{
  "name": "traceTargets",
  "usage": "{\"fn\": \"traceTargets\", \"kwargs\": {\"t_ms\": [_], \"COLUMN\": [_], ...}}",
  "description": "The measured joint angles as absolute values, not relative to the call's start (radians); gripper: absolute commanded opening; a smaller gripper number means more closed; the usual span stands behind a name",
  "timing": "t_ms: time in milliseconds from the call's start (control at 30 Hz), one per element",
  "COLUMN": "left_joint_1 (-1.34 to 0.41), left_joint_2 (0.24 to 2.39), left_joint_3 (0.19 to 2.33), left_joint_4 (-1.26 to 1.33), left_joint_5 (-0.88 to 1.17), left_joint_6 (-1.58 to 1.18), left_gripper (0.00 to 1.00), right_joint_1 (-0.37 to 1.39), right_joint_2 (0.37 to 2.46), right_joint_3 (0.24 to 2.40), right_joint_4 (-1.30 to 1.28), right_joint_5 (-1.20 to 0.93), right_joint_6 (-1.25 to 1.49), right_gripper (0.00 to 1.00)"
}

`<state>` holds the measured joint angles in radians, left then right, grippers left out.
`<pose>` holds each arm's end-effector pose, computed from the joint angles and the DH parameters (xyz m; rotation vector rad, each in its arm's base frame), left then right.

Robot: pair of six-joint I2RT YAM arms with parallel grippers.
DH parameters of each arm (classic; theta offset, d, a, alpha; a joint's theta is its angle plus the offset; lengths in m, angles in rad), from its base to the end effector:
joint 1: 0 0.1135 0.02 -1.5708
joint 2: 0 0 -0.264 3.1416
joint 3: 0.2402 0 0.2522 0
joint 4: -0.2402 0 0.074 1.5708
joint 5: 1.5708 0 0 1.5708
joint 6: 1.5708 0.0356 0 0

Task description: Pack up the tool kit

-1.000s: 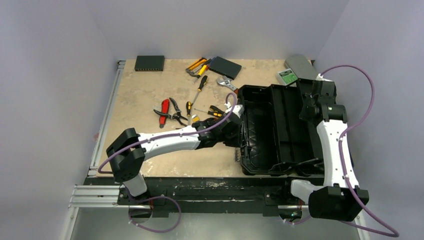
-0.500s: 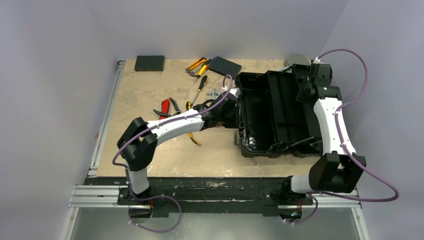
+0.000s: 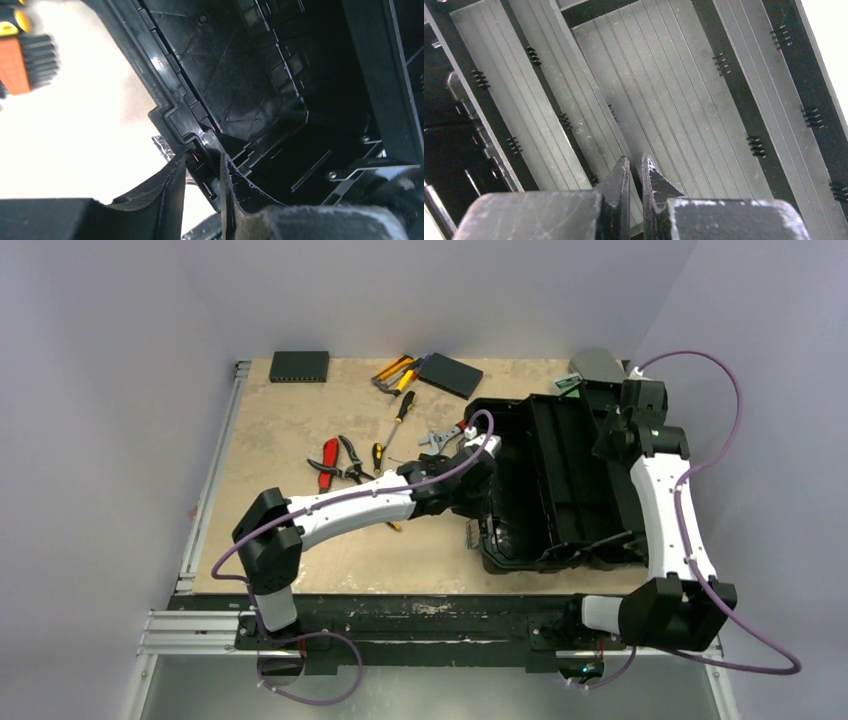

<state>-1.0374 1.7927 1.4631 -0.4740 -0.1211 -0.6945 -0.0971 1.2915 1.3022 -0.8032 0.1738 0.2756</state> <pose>0.2097 -0.3467 0.2698 0.3627 2.4499 -0.6639 0.2662 -0.0321 0.3522 0.5178 2.2935 -0.1180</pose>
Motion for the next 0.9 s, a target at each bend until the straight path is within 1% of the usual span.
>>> {"fn": "traceTargets", "kwargs": {"t_ms": [167, 333, 467, 667, 900], "left_joint_1": [-1.108, -1.111, -1.111, -1.093, -1.003], "left_joint_2": [1.76, 1.758, 1.758, 1.76, 1.759], "left_joint_3": [1.464, 1.46, 1.433, 1.393, 1.31], "left_joint_4": [-0.527, -0.527, -0.505, -0.456, -0.35], "left_joint_5": [-0.126, -0.118, -0.116, -0.113, -0.047], "left_joint_6": [-0.696, -0.696, -0.696, -0.701, -0.74], "left_gripper": [0.0, 0.0, 0.0, 0.0, 0.0], "right_joint_1": [-0.097, -0.099, -0.102, -0.115, -0.117], "right_joint_2": [1.207, 1.144, 1.134, 1.158, 1.232], "right_joint_3": [1.295, 1.278, 1.241, 1.171, 1.161], "right_joint_4": [-0.901, -0.945, -0.935, -0.82, -0.648], "right_joint_5": [0.206, 0.226, 0.22, 0.175, 0.059], "right_joint_6": [0.259, 0.258, 0.258, 0.261, 0.283], "right_gripper": [0.0, 0.0, 0.0, 0.0, 0.0]}}
